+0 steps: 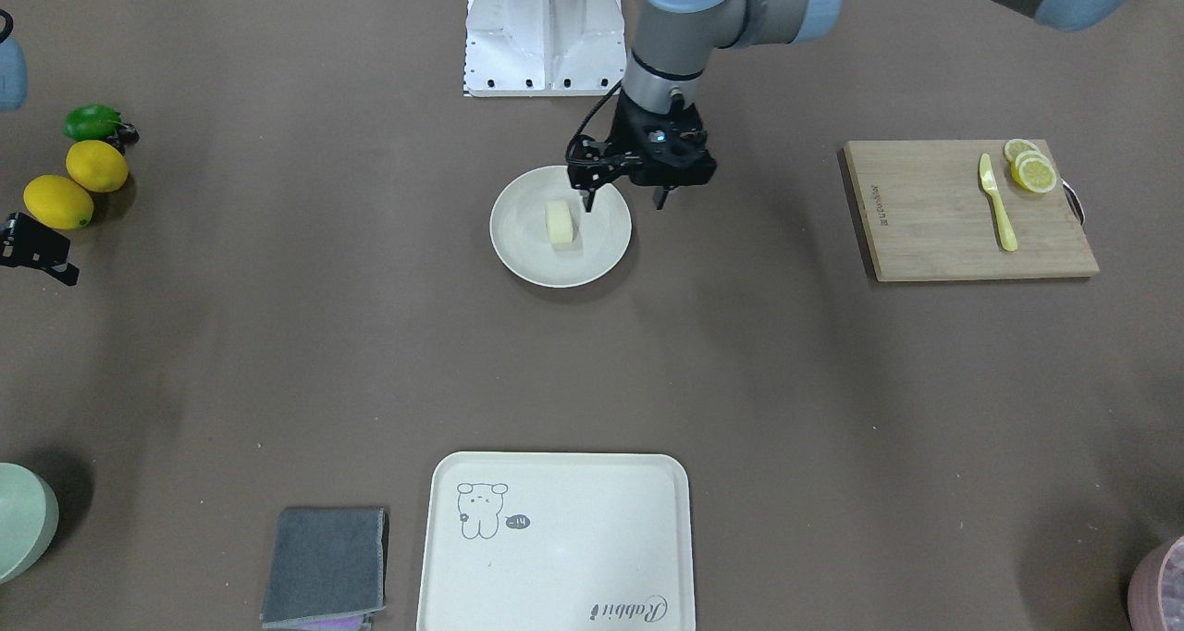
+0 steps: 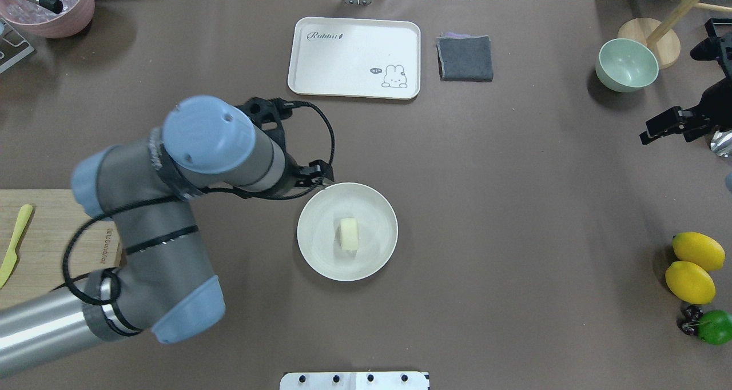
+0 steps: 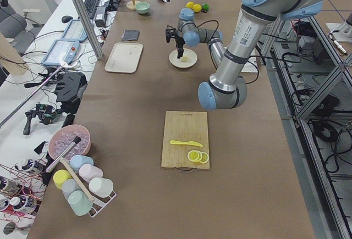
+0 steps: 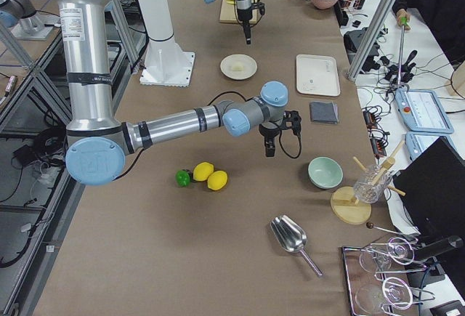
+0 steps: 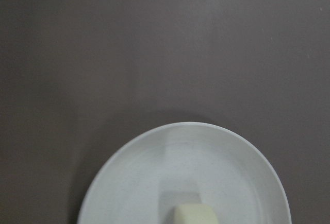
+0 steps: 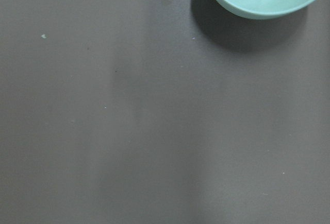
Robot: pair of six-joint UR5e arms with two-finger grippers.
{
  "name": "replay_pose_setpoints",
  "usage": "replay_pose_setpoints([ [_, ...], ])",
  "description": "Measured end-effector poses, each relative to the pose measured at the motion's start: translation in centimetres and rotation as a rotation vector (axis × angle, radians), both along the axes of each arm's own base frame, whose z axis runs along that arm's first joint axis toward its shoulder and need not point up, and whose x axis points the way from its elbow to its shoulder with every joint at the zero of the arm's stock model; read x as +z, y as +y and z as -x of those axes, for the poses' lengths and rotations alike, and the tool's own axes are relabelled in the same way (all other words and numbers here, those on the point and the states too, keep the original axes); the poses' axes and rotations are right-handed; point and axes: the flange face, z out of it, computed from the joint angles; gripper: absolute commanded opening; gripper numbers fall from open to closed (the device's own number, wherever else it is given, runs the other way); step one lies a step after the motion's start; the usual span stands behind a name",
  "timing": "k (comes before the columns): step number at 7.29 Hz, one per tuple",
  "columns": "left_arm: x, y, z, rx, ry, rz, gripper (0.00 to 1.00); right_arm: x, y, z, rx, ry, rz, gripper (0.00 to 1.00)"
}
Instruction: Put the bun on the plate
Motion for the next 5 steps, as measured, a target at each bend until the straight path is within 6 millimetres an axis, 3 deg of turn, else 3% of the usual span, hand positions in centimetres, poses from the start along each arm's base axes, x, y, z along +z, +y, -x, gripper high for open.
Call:
replay_pose_setpoints([
  [1, 2.3, -3.0, 6.2, 0.066, -0.099, -0.061, 0.98, 0.8, 0.1, -1.4, -0.003, 0.0, -0.008, 1.0],
  [2, 6.9, -6.0, 12.3, 0.136, -0.184, -0.118, 0.98, 1.3, 0.1, -2.7, 0.0, 0.002, -0.017, 1.0],
  [4, 18.5, -11.2, 25.9, 0.268, -0.246, -0.171, 0.98, 2.0, 0.0, -4.8, 0.018, 0.013, -0.031, 1.0],
  [5, 24.5, -11.9, 31.9, 0.317, -0.243, -0.18, 0.98, 2.3, 0.2, -5.9, 0.031, 0.017, -0.034, 1.0],
])
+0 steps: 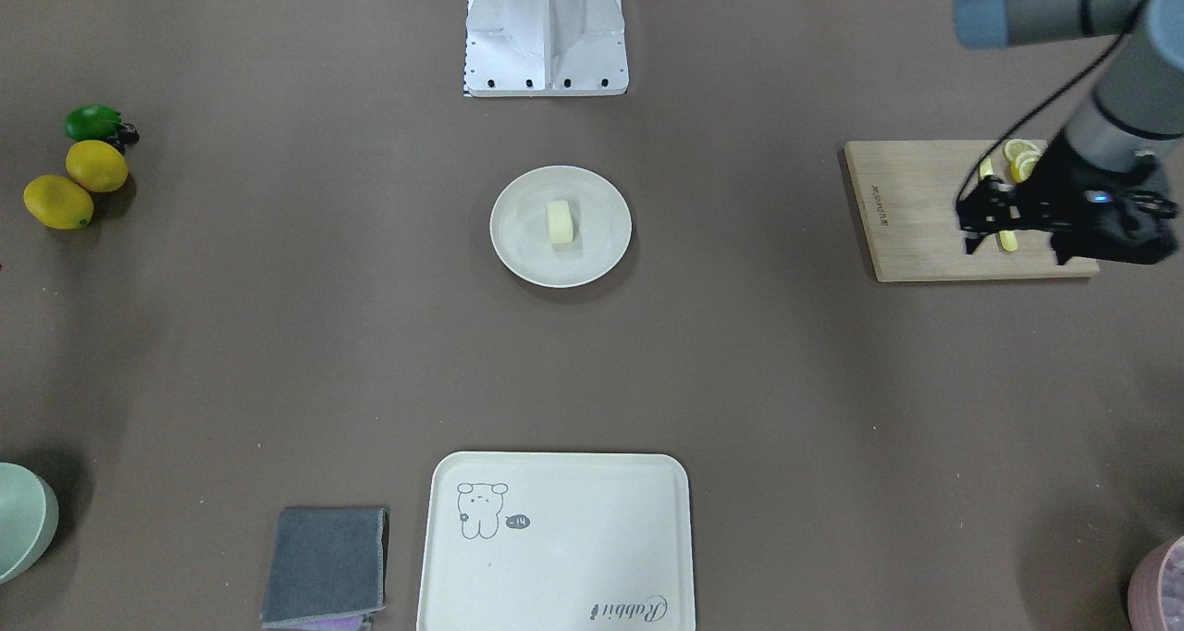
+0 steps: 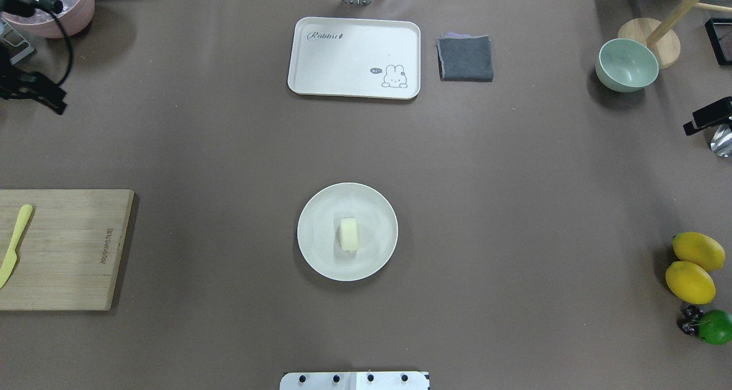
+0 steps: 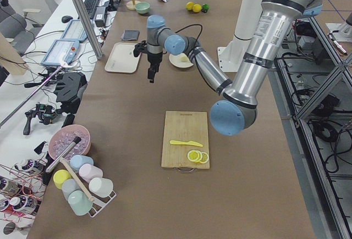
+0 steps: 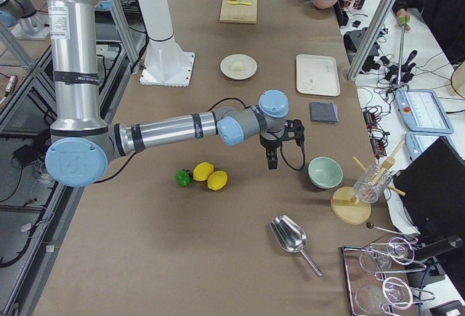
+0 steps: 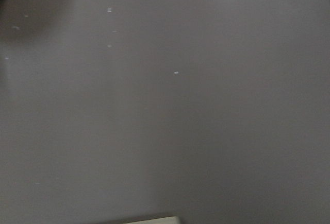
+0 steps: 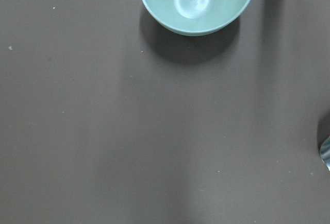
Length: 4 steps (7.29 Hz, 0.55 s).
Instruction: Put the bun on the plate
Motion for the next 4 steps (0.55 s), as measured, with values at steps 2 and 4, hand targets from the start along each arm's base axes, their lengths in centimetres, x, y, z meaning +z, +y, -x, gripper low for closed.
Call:
replay_pose_setpoints([
  [2, 10.2, 0.5, 7.4, 0.111, -0.017, -0.014, 0.98, 2.1, 1.4, -2.8, -0.004, 0.012, -0.014, 1.0],
  [4, 15.0, 1.6, 12.6, 0.092, -0.009, 0.021, 0.98, 3.4, 2.3, -4.3, -0.008, 0.02, -0.019, 1.0],
])
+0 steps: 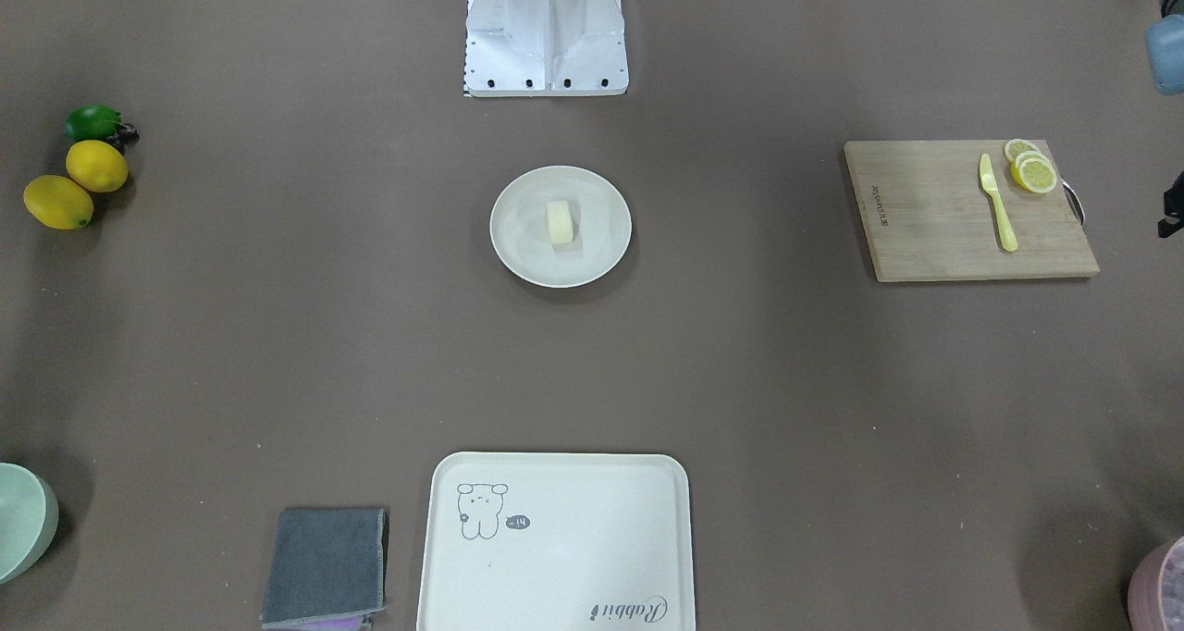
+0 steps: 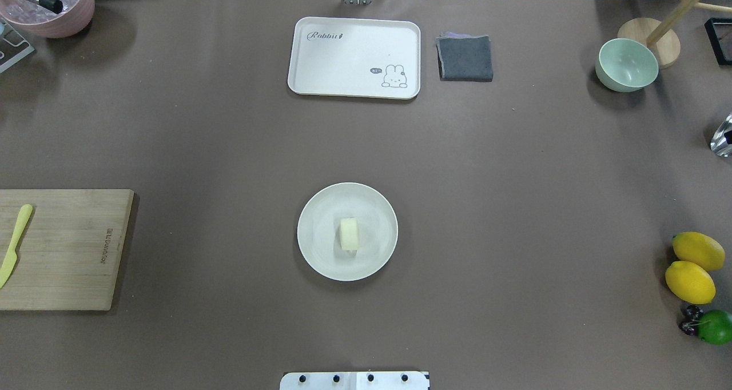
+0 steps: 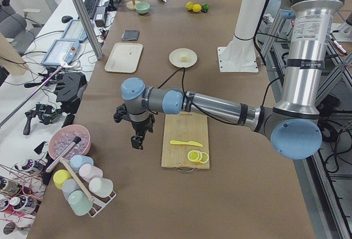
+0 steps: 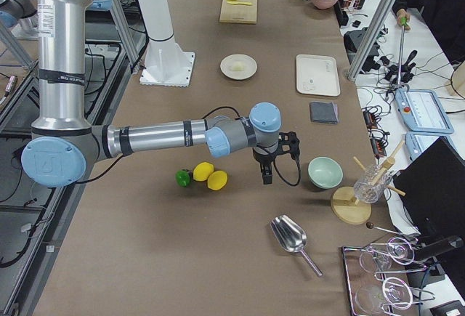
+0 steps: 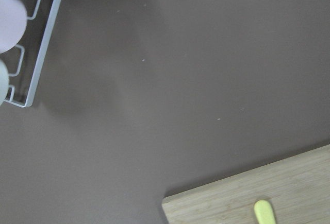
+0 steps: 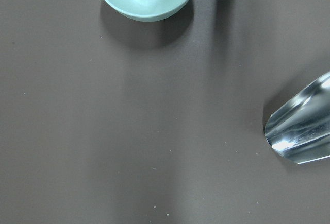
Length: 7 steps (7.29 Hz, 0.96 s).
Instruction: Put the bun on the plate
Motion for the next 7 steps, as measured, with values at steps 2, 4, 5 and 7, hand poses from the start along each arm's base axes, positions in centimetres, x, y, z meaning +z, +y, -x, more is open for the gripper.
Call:
replay_pose_setpoints([
  [2, 1.6, 1.7, 3.3, -0.056, 0.073, 0.037, 0.98, 0.3, 0.3, -0.3, 0.0, 0.002, 0.003, 1.0],
  [4, 2.5, 2.6, 3.8, -0.068, 0.122, 0.047, 0.98, 0.3, 0.6, -0.7, 0.008, 0.002, 0.0, 1.0],
  [5, 2.7, 2.5, 3.8, -0.068, 0.12, 0.041, 0.98, 0.3, 0.8, -1.1, 0.015, 0.002, -0.002, 1.0],
  [7, 3.4, 2.3, 3.6, -0.064, 0.115, 0.045, 0.98, 0.4, 1.0, -1.5, 0.021, 0.003, -0.004, 1.0],
])
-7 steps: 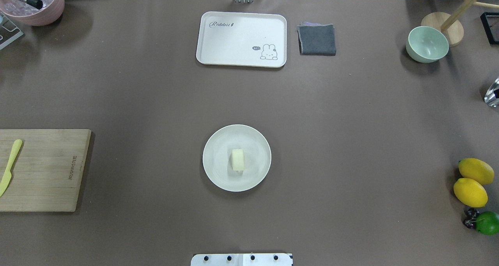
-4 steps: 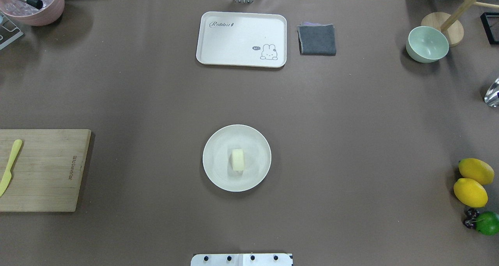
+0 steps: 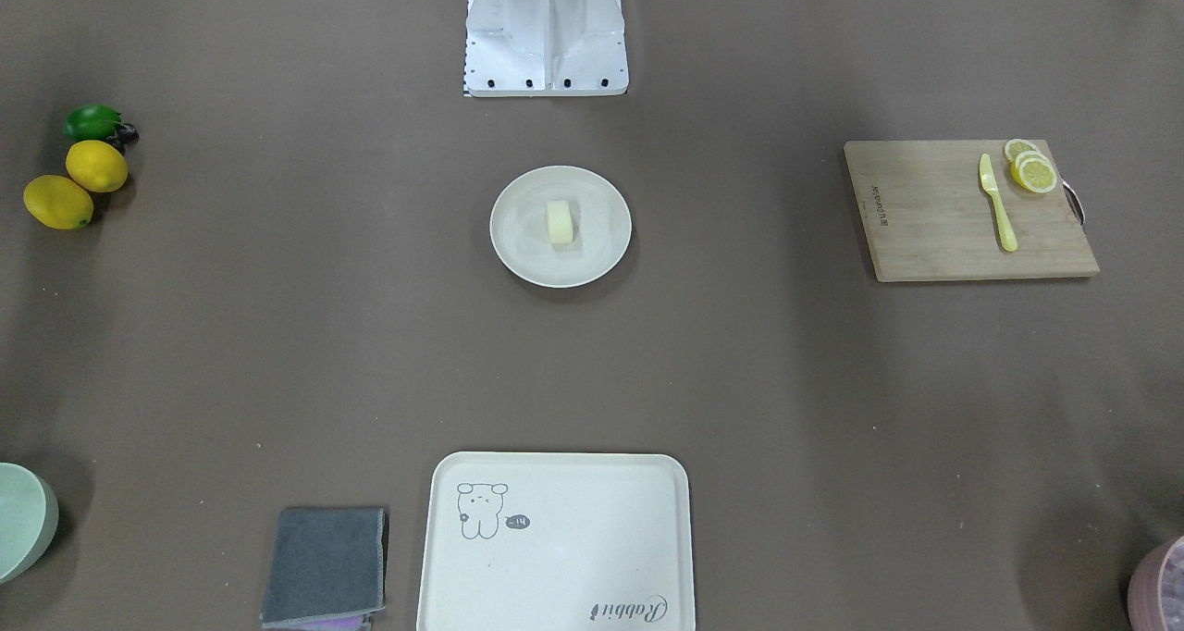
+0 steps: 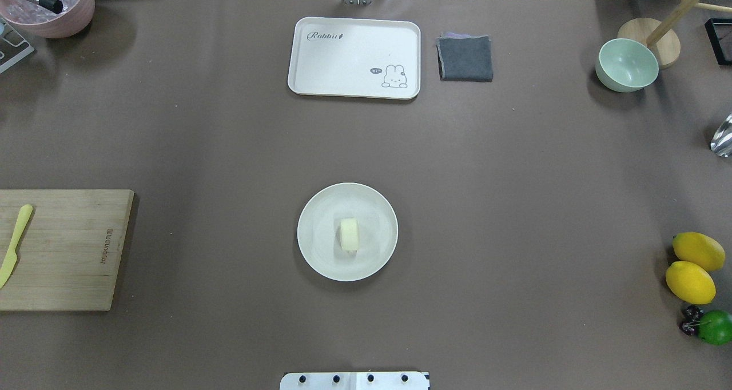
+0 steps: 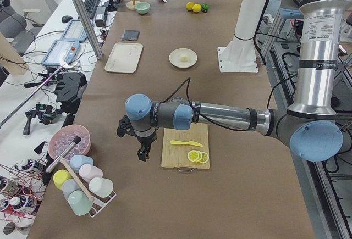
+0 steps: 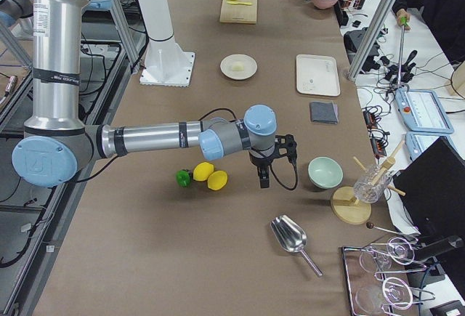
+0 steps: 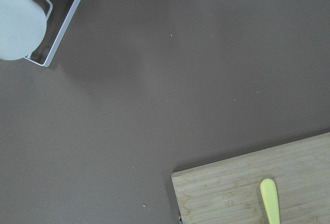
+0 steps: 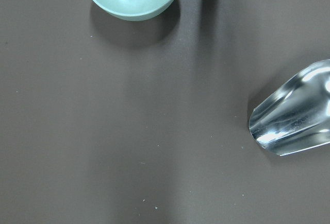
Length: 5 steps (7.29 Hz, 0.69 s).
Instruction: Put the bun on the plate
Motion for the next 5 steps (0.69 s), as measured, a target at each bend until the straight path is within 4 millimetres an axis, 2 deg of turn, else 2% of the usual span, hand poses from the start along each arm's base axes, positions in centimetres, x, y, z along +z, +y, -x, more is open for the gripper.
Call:
replay_pose_setpoints([
  [3, -1.2, -0.7, -0.2, 0.008, 0.011, -0.054, 0.98, 1.0, 1.2, -0.7, -0.009, 0.006, -0.004, 1.0],
  [5, -1.6, -0.6, -0.2, 0.01, 0.015, -0.082, 0.98, 1.0, 1.9, -1.6, -0.001, 0.009, -0.013, 1.0],
])
